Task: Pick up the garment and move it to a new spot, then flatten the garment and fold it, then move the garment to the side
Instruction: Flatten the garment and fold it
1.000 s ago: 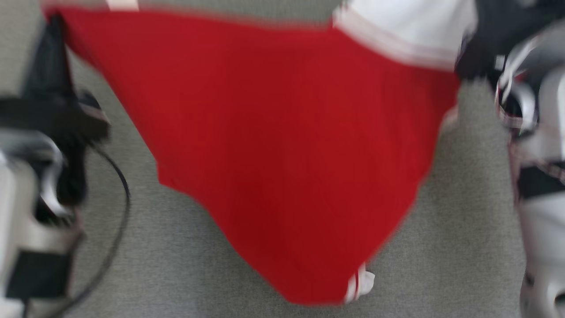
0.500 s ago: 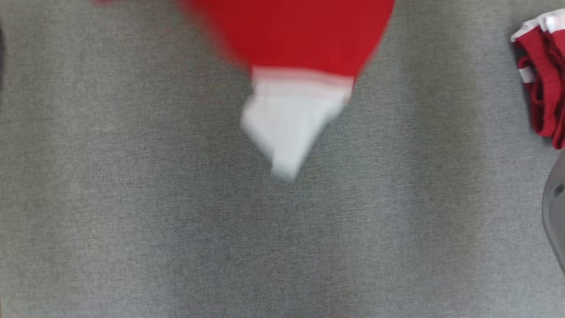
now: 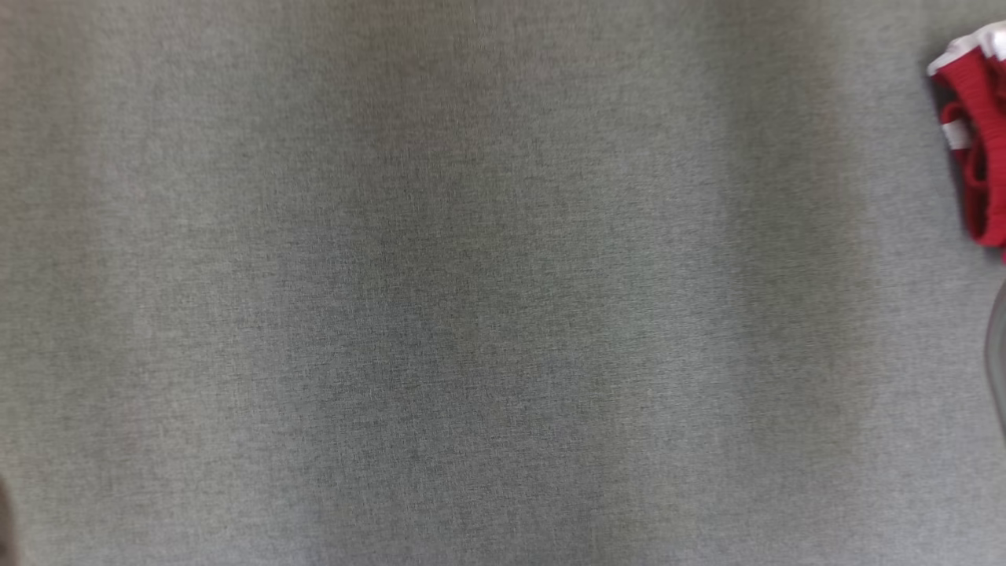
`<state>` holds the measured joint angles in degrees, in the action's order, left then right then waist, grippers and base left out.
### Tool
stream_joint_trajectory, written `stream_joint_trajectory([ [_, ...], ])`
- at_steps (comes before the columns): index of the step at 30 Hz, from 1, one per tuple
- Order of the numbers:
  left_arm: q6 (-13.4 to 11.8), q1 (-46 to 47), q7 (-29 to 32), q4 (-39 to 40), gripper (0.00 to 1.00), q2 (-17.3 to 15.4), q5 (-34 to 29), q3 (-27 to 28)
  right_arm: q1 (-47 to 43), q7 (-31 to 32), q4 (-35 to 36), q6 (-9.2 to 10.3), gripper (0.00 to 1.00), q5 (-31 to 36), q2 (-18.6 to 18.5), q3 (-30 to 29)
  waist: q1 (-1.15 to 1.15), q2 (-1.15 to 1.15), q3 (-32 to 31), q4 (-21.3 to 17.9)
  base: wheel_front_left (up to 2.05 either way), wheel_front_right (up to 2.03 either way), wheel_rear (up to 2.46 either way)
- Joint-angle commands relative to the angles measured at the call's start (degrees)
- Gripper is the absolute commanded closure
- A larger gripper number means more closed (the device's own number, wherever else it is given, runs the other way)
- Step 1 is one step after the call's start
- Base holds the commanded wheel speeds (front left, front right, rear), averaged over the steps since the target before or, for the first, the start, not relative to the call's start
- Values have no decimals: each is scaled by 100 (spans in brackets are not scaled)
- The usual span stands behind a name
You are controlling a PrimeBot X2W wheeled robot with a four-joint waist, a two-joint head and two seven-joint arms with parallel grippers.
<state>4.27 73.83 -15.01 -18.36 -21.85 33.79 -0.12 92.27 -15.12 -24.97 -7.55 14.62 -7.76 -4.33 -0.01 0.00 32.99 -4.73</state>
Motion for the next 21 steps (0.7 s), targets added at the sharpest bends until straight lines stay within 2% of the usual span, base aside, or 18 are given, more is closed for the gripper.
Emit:
stream_joint_trajectory([
  [1,29,-159,-13,-14,100,63,-85,28,-170,2,-67,16,100,-39,-67,76,1,0,107,20,0,0,0],
  [7,231,-1443,-17,84,100,505,-443,152,-1283,70,-700,15,100,-319,-392,575,1,0,59,10,0,0,0],
  [10,279,-2211,-18,317,100,792,-531,265,-2009,336,-721,15,100,-621,-535,686,1,0,-138,41,0,0,0],
  [15,320,-3450,-18,743,100,1207,-670,380,-3276,1095,-149,15,100,-1341,-862,828,1,0,-608,103,0,0,0],
  [21,318,-4738,-19,1219,100,1511,-630,378,-4967,2530,1166,15,100,-1974,-1089,597,1,0,-1221,136,0,0,0],
])
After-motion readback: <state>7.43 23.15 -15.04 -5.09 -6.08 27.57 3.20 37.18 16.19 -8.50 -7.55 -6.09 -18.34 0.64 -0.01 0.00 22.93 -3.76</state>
